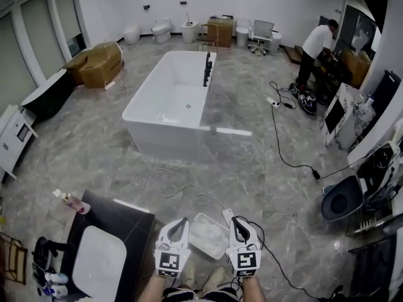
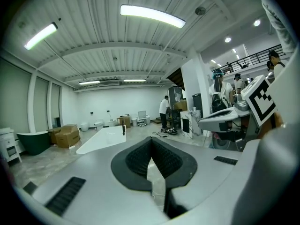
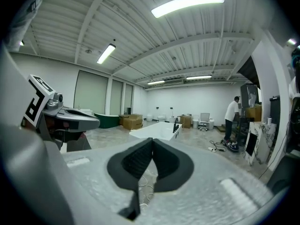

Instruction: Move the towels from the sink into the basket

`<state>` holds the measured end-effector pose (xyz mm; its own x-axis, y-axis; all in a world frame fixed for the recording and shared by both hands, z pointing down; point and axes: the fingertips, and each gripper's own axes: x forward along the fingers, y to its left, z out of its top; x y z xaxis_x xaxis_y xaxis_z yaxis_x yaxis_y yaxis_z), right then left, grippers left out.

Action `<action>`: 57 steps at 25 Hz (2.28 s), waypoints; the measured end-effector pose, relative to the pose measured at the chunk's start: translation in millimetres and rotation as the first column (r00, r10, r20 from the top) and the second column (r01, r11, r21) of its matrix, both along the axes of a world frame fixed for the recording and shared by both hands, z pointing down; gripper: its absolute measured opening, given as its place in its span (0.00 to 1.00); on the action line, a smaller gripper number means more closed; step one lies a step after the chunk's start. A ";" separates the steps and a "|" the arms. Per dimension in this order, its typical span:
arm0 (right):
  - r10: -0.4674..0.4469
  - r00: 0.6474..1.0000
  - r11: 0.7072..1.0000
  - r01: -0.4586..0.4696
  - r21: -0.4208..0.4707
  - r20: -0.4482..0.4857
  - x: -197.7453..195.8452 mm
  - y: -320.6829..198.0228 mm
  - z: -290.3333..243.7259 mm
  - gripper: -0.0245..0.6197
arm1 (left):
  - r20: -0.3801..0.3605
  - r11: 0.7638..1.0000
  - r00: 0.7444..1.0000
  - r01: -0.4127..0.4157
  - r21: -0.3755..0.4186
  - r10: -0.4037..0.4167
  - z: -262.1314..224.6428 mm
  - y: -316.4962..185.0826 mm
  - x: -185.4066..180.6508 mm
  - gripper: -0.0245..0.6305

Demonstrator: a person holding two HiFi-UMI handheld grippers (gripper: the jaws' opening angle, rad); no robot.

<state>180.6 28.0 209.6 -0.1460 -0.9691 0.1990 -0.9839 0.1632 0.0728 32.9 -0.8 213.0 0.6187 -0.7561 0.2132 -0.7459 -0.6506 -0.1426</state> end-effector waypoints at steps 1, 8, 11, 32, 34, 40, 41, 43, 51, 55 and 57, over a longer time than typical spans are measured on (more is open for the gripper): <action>-0.002 1.000 1.000 0.002 0.005 -0.001 -1.6 5.1 -5.2 0.04 | 0.003 1.000 1.000 -0.001 0.004 0.001 -5.3 4.9 -1.4 0.05; 0.008 1.000 1.000 -0.008 0.024 0.013 -10.4 33.1 -16.4 0.04 | -0.028 1.000 1.000 0.013 0.022 -0.012 -19.7 28.6 -12.8 0.05; 0.007 1.000 0.999 -0.008 0.032 0.014 -13.7 37.9 -15.5 0.04 | -0.038 0.999 0.999 0.011 0.030 -0.010 -20.4 34.9 -15.6 0.05; -0.249 0.968 0.966 0.248 0.069 0.008 -60.6 64.3 -33.5 0.04 | -0.037 0.976 0.978 0.206 0.072 -0.204 -35.3 89.4 -46.7 0.05; -0.303 0.953 0.951 0.302 0.068 0.013 -78.0 66.2 -29.8 0.04 | -0.035 0.968 0.971 0.240 0.075 -0.238 -33.7 97.8 -57.0 0.05; -0.446 0.895 0.893 0.444 0.079 0.015 -145.7 68.8 -36.4 0.04 | -0.036 0.928 0.932 0.363 0.084 -0.361 -39.5 113.5 -112.4 0.05; -0.470 0.883 0.880 0.467 0.083 0.014 -158.6 68.3 -38.2 0.04 | -0.036 0.919 0.923 0.384 0.085 -0.383 -41.0 115.3 -124.2 0.05; -0.514 0.858 0.855 0.512 0.084 0.012 -184.1 69.3 -39.3 0.04 | -0.034 0.900 0.904 0.427 0.087 -0.425 -42.2 121.3 -148.2 0.05; -0.645 0.764 0.762 0.641 0.087 0.019 -297.6 102.1 -40.2 0.04 | -0.030 0.828 0.832 0.554 0.088 -0.554 -41.5 172.4 -253.7 0.05; -0.718 0.696 0.695 0.715 0.082 0.012 -366.7 132.8 -36.1 0.04 | -0.032 0.774 0.778 0.628 0.083 -0.628 -37.7 206.5 -317.9 0.05; -0.751 0.660 0.658 0.748 0.083 0.009 -400.0 149.4 -34.9 0.04 | -0.035 0.744 0.748 0.663 0.084 -0.663 -36.7 225.1 -348.0 0.05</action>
